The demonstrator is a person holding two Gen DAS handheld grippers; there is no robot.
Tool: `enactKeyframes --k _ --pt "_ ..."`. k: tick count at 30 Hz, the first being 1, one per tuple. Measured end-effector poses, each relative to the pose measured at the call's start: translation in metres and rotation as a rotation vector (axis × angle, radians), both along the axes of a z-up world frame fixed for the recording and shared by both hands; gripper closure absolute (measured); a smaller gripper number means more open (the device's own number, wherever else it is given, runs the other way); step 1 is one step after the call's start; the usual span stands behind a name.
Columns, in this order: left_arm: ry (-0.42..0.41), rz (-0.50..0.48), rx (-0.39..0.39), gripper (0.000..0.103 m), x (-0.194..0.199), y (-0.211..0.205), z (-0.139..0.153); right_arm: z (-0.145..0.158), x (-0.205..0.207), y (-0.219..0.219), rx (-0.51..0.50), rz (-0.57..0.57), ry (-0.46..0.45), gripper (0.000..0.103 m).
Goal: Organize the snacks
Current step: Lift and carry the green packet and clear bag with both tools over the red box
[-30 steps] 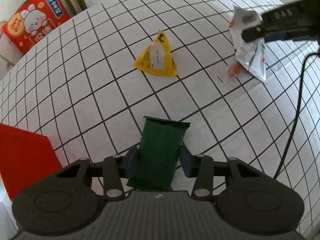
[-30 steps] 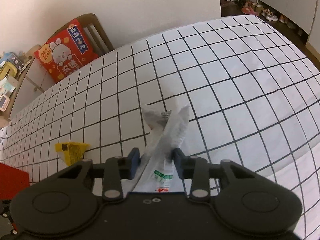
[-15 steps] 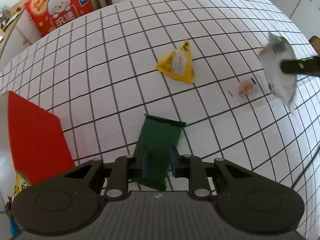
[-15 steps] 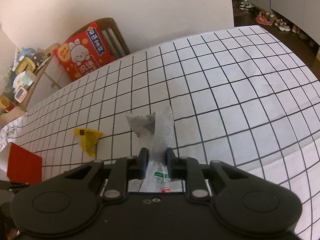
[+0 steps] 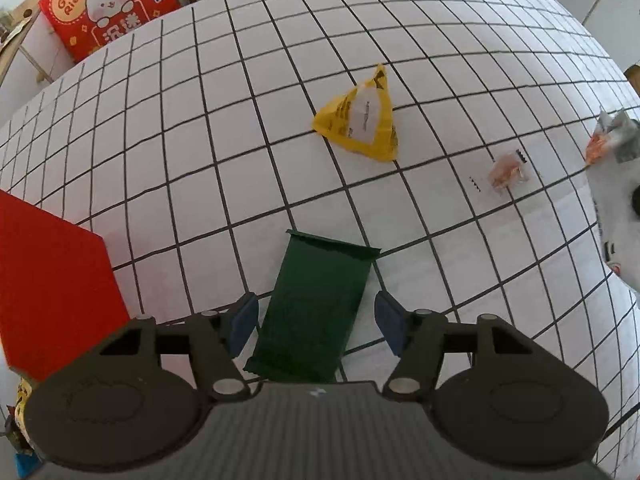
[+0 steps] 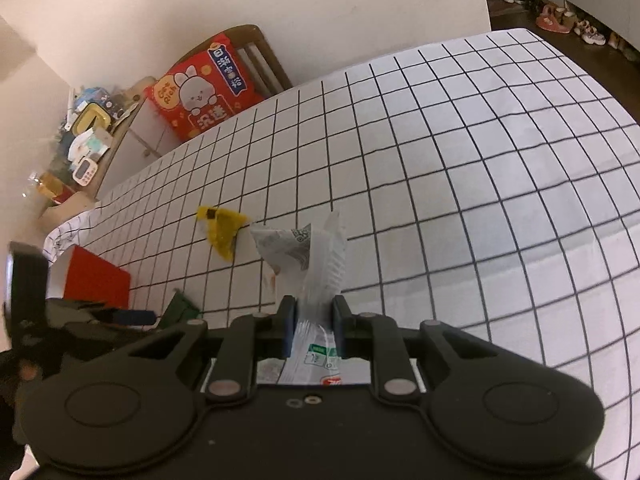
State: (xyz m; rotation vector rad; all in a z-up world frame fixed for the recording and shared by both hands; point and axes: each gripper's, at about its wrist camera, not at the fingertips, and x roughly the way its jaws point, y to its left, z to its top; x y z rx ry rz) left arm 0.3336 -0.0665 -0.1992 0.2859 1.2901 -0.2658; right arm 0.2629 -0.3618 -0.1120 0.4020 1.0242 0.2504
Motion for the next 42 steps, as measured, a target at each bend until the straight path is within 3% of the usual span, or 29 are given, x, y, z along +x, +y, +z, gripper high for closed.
enactKeyframes --k 5,9,13,21,35,42 --pt "0.005 0.005 -0.015 0.041 0.001 0.002 -0.002 0.000 -0.004 0.002 0.004 -0.002 -0.003 0.085" --pt "-0.008 -0.006 -0.045 0.059 -0.003 0.006 -0.002 -0.001 -0.008 0.003 0.003 -0.007 -0.002 0.085" --pt "-0.021 -0.014 -0.043 0.060 -0.010 0.003 -0.002 -0.003 -0.009 0.005 0.003 -0.007 0.004 0.085" --pt "-0.030 0.087 -0.086 0.060 -0.027 0.007 0.006 0.002 -0.014 0.010 0.007 -0.001 -0.005 0.085" --pt "-0.119 0.304 -0.233 0.060 -0.090 0.061 0.091 0.040 -0.036 0.038 0.022 0.106 -0.073 0.085" --pt "-0.203 0.400 -0.274 0.060 -0.133 0.094 0.134 0.067 -0.048 0.064 0.047 0.202 -0.122 0.085"
